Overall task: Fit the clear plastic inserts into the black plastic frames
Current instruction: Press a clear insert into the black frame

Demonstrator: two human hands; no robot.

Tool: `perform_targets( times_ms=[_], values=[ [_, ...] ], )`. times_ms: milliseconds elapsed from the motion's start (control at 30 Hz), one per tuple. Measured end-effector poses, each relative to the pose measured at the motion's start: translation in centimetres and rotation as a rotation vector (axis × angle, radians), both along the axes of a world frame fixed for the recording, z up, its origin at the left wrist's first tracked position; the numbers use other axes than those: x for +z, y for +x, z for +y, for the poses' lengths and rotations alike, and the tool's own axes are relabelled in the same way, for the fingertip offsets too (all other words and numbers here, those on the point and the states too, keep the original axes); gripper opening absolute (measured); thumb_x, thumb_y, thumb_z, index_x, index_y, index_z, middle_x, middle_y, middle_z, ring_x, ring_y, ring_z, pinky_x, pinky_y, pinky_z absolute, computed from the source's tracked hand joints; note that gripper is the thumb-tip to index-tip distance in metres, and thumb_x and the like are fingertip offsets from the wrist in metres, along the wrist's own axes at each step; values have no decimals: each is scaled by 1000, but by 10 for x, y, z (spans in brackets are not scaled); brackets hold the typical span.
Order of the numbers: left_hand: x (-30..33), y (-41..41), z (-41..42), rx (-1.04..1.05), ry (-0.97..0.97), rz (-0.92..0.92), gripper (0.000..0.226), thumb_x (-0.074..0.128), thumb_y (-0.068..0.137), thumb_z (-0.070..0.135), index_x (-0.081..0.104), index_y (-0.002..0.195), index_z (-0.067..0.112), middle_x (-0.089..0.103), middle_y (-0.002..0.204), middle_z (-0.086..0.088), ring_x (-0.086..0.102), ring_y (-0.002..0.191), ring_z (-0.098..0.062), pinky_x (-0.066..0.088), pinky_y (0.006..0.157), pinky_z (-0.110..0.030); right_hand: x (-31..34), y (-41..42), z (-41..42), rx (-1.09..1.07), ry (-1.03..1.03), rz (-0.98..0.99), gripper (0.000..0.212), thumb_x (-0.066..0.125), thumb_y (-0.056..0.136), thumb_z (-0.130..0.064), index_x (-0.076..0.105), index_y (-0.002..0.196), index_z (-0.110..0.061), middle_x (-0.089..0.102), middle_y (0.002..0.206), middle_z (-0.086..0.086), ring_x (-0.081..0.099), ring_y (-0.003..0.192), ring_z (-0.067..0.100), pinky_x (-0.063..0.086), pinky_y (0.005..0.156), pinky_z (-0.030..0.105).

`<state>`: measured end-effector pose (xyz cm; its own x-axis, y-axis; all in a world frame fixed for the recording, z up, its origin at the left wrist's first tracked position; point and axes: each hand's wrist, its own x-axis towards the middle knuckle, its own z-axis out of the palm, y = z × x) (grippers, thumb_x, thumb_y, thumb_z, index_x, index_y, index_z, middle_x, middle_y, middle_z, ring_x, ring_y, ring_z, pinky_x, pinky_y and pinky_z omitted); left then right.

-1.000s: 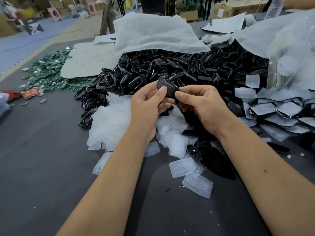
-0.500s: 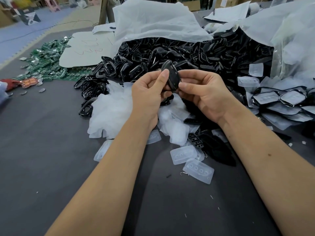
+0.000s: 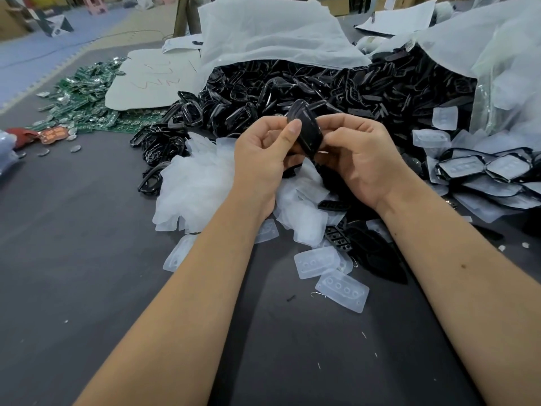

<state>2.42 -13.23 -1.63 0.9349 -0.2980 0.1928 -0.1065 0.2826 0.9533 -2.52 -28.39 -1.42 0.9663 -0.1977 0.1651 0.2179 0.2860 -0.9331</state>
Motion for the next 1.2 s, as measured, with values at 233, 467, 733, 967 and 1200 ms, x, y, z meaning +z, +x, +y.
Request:
perform_targets(
  times_ms=[233,467,733,967,1200],
  values=[
    [0,0,1,-24,35,-38,6,71,98,8,71,93,11,72,74,-1,65,66,-12,56,60,-24,-2,0,-2,-6,-24,21,14,60,100,-2,74,100,-4,76,97,14,73,90,27,55,87,40],
    [-1,-1,2,-83,24,-61,12,68,100,10,76,94,18,75,86,-6,67,80,-18,56,69,-27,-2,-2,-8,53,-33,-2,13,61,99,-3,73,102,-2,76,96,13,72,89,23,57,88,37],
    [1,3,4,-148,10,46,14,57,105,4,66,95,9,71,82,0,65,77,-10,57,77,-22,2,-3,-1,-74,-125,-39,19,66,94,8,74,107,-4,75,94,11,70,84,17,56,75,25],
    [1,0,2,-165,65,-17,11,62,102,4,71,97,10,66,95,-16,56,94,-30,47,94,-45,1,-7,-5,-53,-155,-62,25,61,95,13,74,99,-9,75,86,3,69,82,14,56,79,28],
    [-4,-1,-3,-125,172,-206,9,76,92,2,75,95,10,72,85,-6,63,78,-16,52,77,-28,1,-5,-11,-95,-113,-42,28,55,96,16,68,86,-6,74,83,6,70,77,16,56,69,25]
  ],
)
